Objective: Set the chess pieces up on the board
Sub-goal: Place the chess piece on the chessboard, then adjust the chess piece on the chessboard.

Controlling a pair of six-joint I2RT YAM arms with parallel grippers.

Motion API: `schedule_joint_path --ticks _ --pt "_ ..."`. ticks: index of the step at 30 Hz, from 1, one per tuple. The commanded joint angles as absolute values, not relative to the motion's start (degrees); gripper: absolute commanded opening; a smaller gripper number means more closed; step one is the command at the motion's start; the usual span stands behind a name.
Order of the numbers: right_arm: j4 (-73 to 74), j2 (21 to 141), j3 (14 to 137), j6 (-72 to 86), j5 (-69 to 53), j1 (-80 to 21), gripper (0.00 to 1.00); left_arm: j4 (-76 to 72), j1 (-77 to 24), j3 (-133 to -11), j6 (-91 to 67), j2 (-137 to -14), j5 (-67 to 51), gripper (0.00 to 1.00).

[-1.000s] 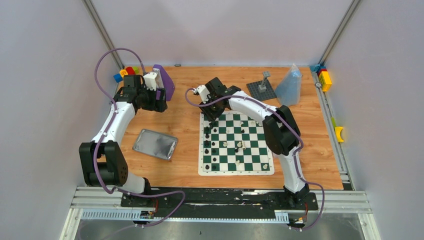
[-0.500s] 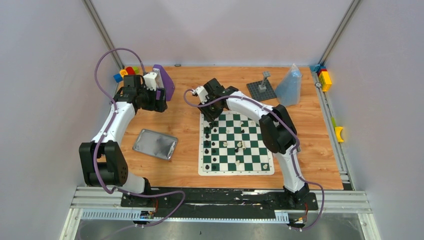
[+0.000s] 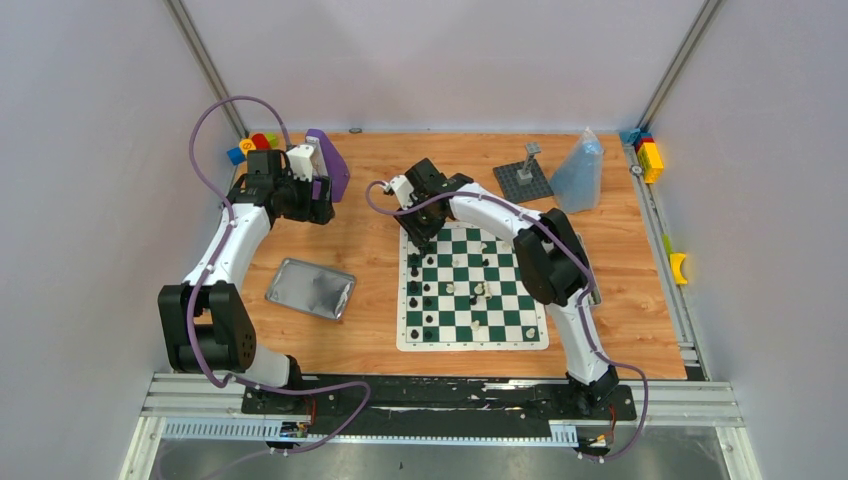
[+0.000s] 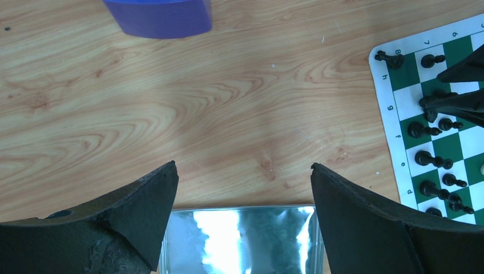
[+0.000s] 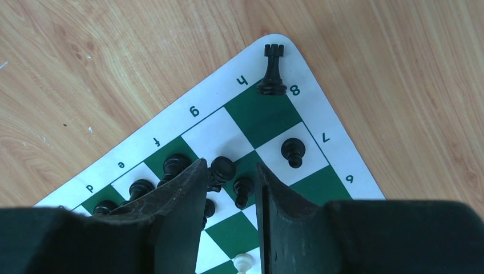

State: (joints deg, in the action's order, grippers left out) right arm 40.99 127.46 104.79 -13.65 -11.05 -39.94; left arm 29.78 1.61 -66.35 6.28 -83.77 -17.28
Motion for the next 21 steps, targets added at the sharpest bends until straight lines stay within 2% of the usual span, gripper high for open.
schedule_joint_path --ticks 1,15,21 --pt "41.6 129.0 107.4 -14.2 -11.6 -40.3 0.37 28.4 1.9 -66.4 6.2 -82.9 -17.8 0.94" --pt "42.3 130.3 107.5 -14.7 -11.5 -40.4 0.36 28.4 2.0 -66.2 6.2 -82.8 -17.9 0.94" --pt "42.3 130.3 108.0 -14.8 -11.5 -40.5 0.31 28.3 2.0 -66.2 6.4 -83.0 -17.9 0.94"
